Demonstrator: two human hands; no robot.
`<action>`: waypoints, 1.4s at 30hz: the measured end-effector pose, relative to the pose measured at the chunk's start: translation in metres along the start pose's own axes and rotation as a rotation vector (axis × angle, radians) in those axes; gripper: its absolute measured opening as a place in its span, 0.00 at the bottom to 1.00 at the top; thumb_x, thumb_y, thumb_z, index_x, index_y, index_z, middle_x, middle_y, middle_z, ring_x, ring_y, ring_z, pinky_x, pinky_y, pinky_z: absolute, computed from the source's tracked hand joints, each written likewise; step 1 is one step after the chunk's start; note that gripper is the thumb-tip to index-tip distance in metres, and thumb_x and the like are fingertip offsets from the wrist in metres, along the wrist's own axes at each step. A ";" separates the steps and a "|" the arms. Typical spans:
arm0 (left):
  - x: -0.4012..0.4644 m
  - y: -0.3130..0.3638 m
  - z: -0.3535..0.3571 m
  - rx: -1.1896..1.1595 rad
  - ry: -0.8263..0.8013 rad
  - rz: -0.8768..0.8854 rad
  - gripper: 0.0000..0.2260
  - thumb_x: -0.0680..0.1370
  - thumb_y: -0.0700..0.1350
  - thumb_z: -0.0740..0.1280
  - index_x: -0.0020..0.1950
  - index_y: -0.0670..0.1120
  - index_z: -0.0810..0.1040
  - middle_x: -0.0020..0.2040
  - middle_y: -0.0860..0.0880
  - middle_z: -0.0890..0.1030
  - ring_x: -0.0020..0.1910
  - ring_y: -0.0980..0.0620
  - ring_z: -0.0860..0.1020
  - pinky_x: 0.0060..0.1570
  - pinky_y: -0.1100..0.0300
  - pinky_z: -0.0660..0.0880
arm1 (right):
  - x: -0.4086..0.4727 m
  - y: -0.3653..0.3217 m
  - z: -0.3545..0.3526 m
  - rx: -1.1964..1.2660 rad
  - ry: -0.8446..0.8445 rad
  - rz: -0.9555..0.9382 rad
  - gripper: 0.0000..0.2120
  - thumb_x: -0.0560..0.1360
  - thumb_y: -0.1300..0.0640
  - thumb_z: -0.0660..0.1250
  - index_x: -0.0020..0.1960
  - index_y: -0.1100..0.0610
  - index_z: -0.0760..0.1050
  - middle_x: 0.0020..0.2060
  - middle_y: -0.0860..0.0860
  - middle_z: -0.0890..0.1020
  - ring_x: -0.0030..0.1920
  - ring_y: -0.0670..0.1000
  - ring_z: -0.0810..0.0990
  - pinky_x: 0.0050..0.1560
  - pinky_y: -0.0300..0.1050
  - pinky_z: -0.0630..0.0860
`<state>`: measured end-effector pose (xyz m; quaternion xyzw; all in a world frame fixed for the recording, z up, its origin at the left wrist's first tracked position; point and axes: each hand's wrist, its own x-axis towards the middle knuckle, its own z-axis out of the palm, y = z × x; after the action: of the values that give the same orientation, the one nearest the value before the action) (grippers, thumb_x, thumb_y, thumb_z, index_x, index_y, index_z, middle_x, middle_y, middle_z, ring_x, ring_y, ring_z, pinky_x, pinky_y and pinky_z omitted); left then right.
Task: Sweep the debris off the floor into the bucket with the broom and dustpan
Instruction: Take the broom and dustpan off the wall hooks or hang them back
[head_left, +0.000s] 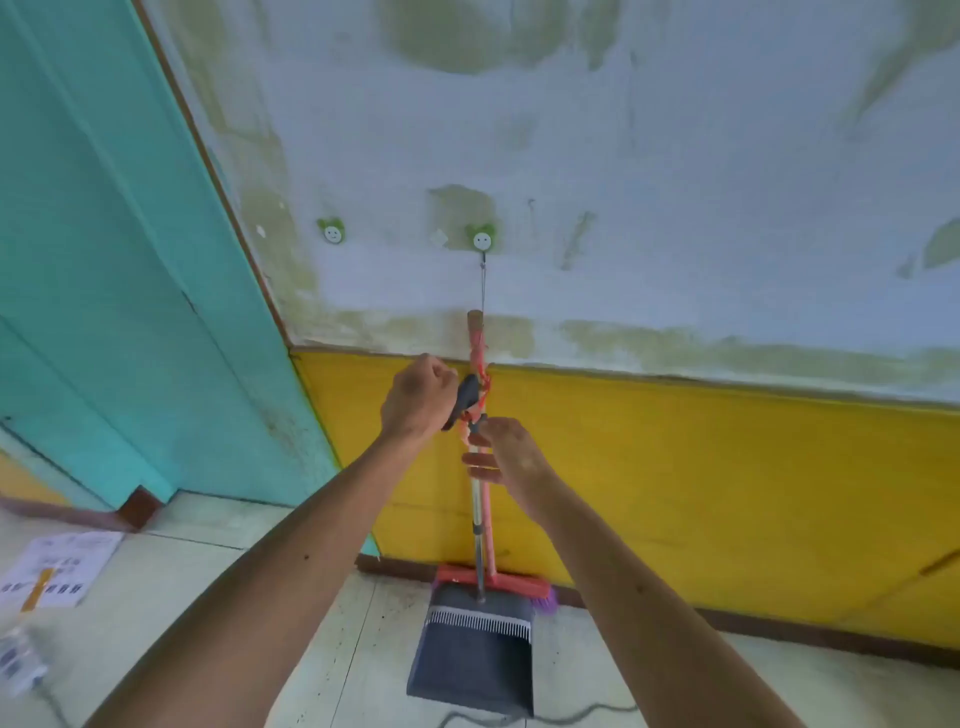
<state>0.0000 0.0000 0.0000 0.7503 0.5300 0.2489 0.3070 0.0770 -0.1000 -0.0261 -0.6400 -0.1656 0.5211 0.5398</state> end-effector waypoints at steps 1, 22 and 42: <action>0.008 0.002 0.000 0.012 -0.030 -0.018 0.12 0.81 0.48 0.59 0.57 0.45 0.77 0.52 0.48 0.81 0.48 0.49 0.79 0.49 0.50 0.78 | 0.006 -0.005 0.005 0.027 0.001 0.020 0.18 0.84 0.57 0.58 0.72 0.64 0.66 0.63 0.62 0.75 0.51 0.58 0.79 0.54 0.53 0.78; 0.093 0.055 -0.026 -0.030 -0.282 0.287 0.05 0.79 0.47 0.68 0.47 0.46 0.78 0.46 0.49 0.81 0.43 0.49 0.81 0.43 0.57 0.81 | 0.010 -0.077 0.011 -0.026 0.037 0.159 0.08 0.84 0.62 0.57 0.57 0.65 0.72 0.31 0.54 0.69 0.21 0.48 0.64 0.17 0.33 0.65; -0.060 -0.011 -0.083 -0.397 -0.114 -0.074 0.12 0.72 0.48 0.64 0.35 0.41 0.76 0.30 0.47 0.75 0.29 0.50 0.73 0.29 0.59 0.67 | -0.059 -0.033 0.103 0.270 0.470 -0.220 0.18 0.75 0.51 0.73 0.53 0.64 0.73 0.44 0.60 0.83 0.45 0.61 0.84 0.49 0.60 0.82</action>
<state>-0.0839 -0.0383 0.0463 0.6680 0.4794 0.2944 0.4871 -0.0226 -0.0802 0.0439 -0.6437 -0.0335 0.3144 0.6970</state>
